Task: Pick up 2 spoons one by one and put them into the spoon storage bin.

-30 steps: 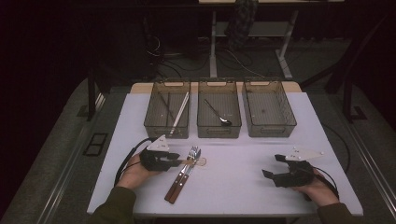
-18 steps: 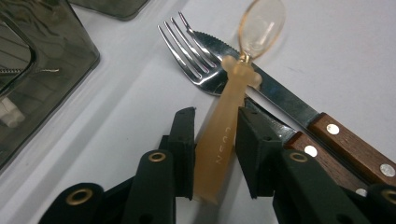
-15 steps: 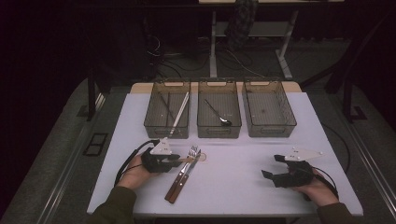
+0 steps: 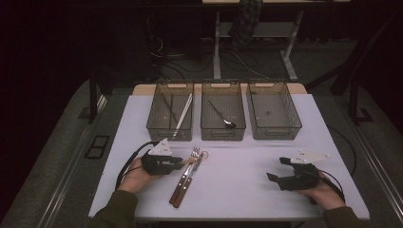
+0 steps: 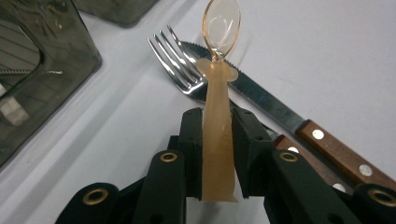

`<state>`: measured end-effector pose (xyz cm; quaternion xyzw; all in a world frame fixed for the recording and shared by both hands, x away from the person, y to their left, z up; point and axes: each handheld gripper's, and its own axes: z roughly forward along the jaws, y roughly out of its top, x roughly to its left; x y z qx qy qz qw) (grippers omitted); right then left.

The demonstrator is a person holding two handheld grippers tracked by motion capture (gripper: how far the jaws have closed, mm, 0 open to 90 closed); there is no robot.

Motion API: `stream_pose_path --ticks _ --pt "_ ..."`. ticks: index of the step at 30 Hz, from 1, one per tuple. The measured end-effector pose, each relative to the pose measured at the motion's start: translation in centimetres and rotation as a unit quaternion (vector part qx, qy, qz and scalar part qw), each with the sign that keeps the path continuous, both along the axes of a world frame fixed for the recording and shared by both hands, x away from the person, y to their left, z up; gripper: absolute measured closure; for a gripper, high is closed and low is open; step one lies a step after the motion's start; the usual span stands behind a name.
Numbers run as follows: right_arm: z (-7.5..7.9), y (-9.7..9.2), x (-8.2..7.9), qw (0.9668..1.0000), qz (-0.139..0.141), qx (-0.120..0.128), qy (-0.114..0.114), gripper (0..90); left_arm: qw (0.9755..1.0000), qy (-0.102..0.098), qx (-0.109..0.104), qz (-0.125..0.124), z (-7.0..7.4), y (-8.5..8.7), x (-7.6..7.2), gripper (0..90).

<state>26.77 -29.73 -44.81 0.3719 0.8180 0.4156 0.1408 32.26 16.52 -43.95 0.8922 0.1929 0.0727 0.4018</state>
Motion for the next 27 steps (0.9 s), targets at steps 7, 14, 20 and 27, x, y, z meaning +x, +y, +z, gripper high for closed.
stream_pose_path --ticks 7,14,20,27 --pt "0.0 0.0 0.0 1.0000 0.000 0.001 -0.001 18.4 0.9996 -0.001 -0.004 0.029 0.8 -0.3 -0.3 73.8" --pt "-0.1 0.1 0.0 1.0000 -0.001 0.004 -0.002 17.7 0.9981 0.023 -0.028 0.051 1.5 -0.5 -0.2 73.8" --pt "-0.2 0.7 0.2 0.9996 -0.007 0.028 -0.006 12.8 0.9976 0.027 -0.031 0.057 1.9 -1.2 -0.4 73.6" --pt "-0.2 1.5 0.1 0.9995 0.000 0.031 -0.008 11.2 0.9965 0.027 -0.047 0.063 2.7 -2.0 -0.6 73.6"
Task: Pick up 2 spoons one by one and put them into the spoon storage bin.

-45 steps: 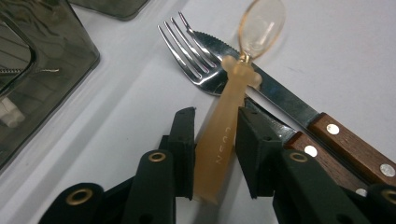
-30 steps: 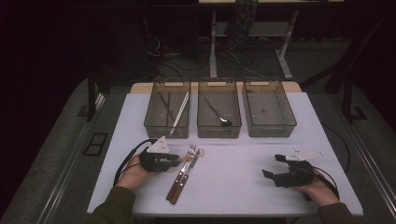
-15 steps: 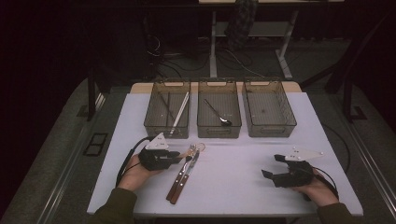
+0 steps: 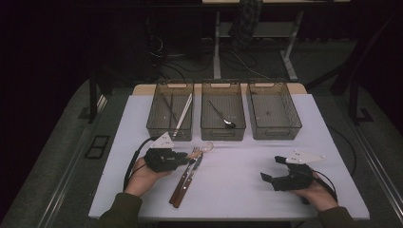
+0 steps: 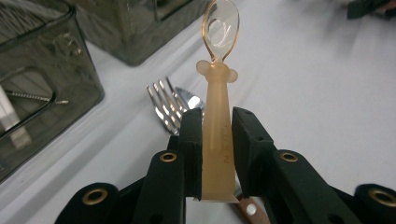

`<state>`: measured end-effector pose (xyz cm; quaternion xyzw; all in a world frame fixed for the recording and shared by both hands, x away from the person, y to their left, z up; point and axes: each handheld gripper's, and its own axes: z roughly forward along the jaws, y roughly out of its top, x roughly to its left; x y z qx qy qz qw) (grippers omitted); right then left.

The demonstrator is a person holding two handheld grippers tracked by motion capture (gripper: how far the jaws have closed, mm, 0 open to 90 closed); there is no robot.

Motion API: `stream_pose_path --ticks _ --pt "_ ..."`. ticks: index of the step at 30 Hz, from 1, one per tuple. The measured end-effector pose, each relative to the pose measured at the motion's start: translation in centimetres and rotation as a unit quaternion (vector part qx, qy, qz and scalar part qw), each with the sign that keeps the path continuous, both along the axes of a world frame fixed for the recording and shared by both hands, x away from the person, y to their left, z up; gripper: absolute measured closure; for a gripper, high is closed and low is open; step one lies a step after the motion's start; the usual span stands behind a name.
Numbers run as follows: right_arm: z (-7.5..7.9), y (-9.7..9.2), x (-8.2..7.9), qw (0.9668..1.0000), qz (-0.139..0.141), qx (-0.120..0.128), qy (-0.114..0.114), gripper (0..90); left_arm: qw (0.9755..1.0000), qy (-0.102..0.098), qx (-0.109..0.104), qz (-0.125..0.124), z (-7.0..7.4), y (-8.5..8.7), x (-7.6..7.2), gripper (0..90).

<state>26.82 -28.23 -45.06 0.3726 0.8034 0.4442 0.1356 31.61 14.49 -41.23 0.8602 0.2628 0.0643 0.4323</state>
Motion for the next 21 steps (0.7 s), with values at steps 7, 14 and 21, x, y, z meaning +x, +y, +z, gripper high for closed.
stream_pose_path --ticks 7,14,21 --pt "-0.1 -0.3 0.1 1.0000 -0.005 -0.004 0.002 11.2 0.9999 -0.002 -0.016 0.006 0.9 -1.2 0.4 73.6" --pt "-0.2 -0.9 -0.2 0.9999 0.000 -0.008 0.008 11.3 0.9993 -0.003 -0.035 0.011 1.7 -1.6 0.7 73.5" --pt "-0.1 -1.3 -0.3 0.9999 0.010 -0.001 0.004 11.3 0.9985 -0.008 -0.044 0.032 2.2 -1.8 2.3 73.5"
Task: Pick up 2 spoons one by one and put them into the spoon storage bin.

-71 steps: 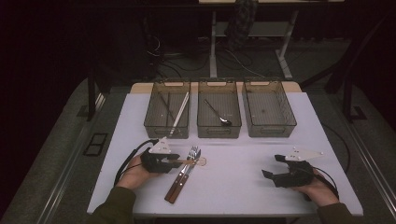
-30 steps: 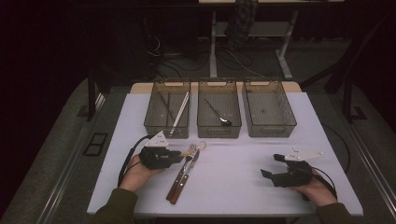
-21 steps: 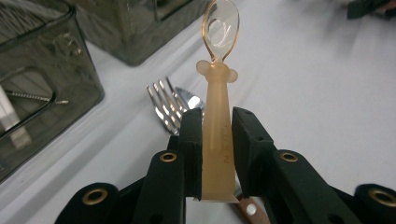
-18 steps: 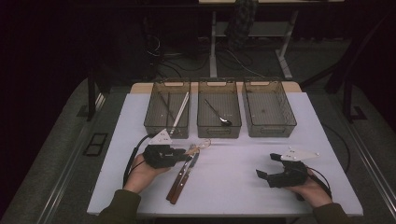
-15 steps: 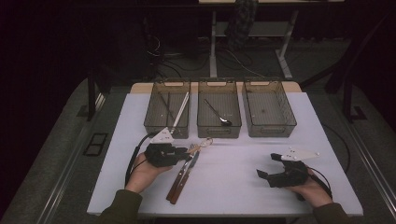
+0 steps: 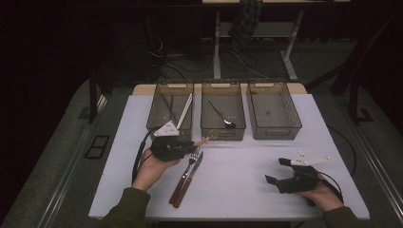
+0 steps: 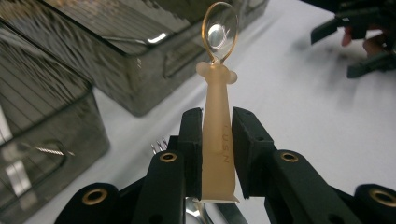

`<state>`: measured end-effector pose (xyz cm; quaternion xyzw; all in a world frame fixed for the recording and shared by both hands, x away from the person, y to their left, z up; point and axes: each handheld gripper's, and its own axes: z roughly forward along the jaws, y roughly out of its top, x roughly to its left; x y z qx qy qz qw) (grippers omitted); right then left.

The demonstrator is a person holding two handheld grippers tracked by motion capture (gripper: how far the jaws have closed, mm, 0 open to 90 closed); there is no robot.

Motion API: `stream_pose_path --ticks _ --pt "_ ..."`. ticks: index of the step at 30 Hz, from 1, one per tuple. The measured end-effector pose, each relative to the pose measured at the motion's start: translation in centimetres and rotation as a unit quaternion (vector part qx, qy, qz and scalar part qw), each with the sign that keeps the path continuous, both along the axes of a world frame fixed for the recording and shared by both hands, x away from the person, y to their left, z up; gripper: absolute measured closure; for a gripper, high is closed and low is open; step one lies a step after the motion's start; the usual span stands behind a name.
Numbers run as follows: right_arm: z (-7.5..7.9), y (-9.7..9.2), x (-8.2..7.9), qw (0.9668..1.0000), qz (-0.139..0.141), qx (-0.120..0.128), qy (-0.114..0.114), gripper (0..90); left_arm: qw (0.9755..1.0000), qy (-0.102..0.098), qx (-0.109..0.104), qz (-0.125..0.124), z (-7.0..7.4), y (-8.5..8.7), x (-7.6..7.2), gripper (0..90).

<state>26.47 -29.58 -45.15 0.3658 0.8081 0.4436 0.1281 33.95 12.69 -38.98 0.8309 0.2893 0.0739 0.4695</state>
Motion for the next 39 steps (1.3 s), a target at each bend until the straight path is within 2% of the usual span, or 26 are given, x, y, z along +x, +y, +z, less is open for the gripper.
stream_pose_path --ticks 6,11,19,21,27,29,33,37,39 --pt "0.1 0.2 -0.1 1.0000 0.004 0.000 -0.002 11.3 0.9999 -0.008 -0.008 0.009 1.0 -1.5 1.8 73.5" --pt "0.1 0.3 -0.2 1.0000 0.004 -0.003 -0.002 11.3 0.9999 -0.008 -0.002 0.012 1.6 -3.3 3.6 73.5" --pt "0.0 0.2 -0.2 1.0000 -0.002 -0.004 -0.001 11.3 0.9996 -0.003 0.007 0.028 2.0 -5.8 6.6 73.4" --pt "0.1 0.2 -0.2 1.0000 -0.003 -0.002 -0.001 11.3 0.9993 0.004 0.006 0.036 2.0 -6.3 7.4 73.4" --pt "0.0 0.3 -0.2 1.0000 -0.001 -0.001 -0.001 11.3 0.9982 0.005 0.025 0.054 2.3 -8.1 9.3 73.4" --pt "0.0 0.2 -0.2 1.0000 -0.003 -0.002 -0.001 11.3 0.9978 0.011 0.023 0.062 2.3 -8.4 9.9 73.4" --pt "0.1 0.2 -0.3 1.0000 -0.003 -0.001 -0.002 11.3 0.9962 0.021 0.045 0.071 1.9 -9.1 10.8 73.3" --pt "0.1 0.2 -0.3 1.0000 -0.003 0.000 -0.002 11.3 0.9926 0.048 0.065 0.091 1.1 -9.4 11.4 72.5" --pt "0.1 0.2 -0.3 1.0000 -0.002 0.001 -0.002 11.3 0.9927 0.054 0.063 0.088 0.8 -9.6 11.5 67.0"
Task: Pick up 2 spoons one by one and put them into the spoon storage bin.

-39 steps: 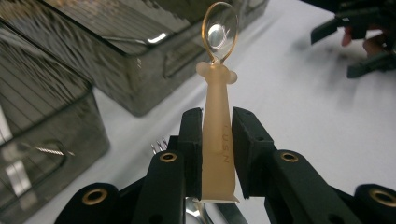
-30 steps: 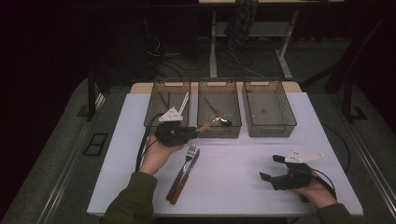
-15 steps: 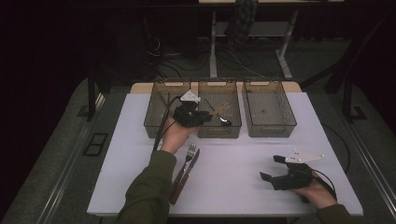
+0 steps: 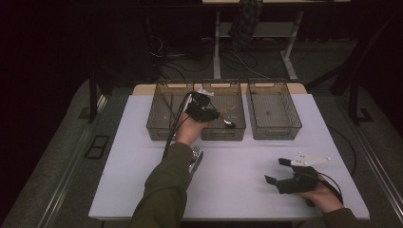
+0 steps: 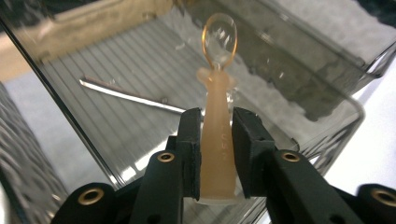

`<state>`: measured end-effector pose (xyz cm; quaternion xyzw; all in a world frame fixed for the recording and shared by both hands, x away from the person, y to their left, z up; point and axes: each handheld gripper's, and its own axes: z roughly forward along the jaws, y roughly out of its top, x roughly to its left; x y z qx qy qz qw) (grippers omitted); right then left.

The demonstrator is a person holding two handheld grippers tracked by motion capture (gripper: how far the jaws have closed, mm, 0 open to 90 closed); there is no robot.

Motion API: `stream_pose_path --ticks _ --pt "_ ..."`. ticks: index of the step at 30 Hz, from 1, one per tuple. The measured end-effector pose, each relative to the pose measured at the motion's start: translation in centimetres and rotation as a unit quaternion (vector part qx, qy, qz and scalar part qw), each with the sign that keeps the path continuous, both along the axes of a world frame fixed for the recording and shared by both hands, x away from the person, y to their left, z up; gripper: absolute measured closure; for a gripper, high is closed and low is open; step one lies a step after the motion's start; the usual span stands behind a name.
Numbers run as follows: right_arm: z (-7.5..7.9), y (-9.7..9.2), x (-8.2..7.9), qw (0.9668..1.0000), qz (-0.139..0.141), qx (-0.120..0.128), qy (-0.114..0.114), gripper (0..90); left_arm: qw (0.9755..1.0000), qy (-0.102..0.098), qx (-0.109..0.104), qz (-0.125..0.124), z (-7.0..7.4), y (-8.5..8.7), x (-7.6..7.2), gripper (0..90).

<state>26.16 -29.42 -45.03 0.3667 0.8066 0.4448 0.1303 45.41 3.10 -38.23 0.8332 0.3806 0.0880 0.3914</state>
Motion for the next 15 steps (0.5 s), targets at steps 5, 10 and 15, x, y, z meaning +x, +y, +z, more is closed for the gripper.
stream_pose_path --ticks 5,10,15 --pt "0.0 0.0 0.0 1.0000 0.000 0.000 0.000 11.3 0.9999 -0.010 -0.005 -0.012 0.3 0.1 -0.4 50.5" --pt "0.0 0.0 0.0 1.0000 0.001 -0.002 0.000 11.3 0.9991 -0.027 -0.024 -0.023 1.6 0.9 -1.7 42.4" --pt "-0.1 0.0 0.1 1.0000 -0.001 -0.002 0.002 11.3 0.9983 -0.036 -0.033 -0.031 2.3 2.1 -3.8 38.0"
